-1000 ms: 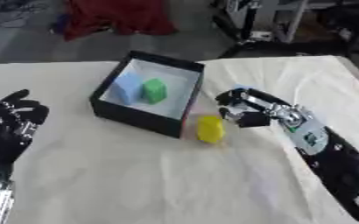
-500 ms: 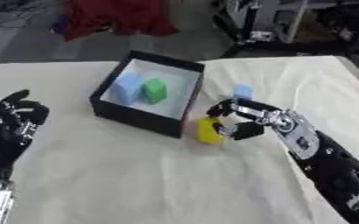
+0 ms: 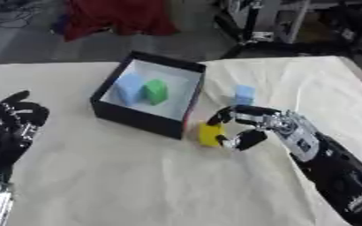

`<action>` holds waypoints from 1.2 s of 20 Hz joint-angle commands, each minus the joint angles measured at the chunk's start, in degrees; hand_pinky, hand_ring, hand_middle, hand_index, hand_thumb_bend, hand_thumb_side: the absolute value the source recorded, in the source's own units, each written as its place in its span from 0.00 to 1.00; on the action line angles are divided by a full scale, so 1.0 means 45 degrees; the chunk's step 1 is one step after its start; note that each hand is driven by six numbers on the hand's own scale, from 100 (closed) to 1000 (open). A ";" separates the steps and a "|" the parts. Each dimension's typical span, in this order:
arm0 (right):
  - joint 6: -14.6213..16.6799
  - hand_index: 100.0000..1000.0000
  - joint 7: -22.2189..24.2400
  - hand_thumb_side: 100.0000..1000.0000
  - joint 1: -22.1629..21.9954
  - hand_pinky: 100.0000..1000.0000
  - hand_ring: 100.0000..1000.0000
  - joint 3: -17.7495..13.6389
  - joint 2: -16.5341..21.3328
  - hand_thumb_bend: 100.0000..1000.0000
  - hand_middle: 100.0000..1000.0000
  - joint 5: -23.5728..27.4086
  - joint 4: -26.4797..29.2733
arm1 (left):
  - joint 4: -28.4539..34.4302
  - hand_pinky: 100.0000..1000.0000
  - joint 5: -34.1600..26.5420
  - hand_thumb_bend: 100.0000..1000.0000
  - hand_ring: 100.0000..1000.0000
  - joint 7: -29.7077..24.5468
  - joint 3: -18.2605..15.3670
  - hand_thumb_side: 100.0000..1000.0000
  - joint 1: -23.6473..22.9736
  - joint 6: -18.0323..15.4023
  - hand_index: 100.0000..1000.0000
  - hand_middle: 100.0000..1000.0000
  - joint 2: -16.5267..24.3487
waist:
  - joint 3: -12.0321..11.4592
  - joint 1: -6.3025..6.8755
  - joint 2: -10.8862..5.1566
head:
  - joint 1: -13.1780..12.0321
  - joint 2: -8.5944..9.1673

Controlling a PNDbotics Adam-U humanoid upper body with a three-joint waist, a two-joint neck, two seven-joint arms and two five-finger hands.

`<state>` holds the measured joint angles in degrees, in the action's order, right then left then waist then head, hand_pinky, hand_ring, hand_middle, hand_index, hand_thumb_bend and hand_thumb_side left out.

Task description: Pick up objects on the table and place them in the box.

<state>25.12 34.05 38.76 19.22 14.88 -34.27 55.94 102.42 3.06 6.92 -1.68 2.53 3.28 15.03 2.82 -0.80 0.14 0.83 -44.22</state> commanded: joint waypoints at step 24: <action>-0.0059 0.11 -0.8432 0.00 0.0470 0.71 0.60 -0.0329 0.0308 0.00 0.30 -0.3926 0.0370 | 0.0258 0.64 0.0034 0.86 0.55 0.0003 0.0045 0.63 0.0143 0.0001 0.83 0.58 0.0091 | -0.0063 0.0061 -0.0021 | 0.0119 0.0023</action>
<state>24.95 -2.49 39.43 18.19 14.70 -52.07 56.15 102.45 3.06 6.90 -1.35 2.54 3.30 15.01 2.58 -0.80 0.14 1.16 -44.22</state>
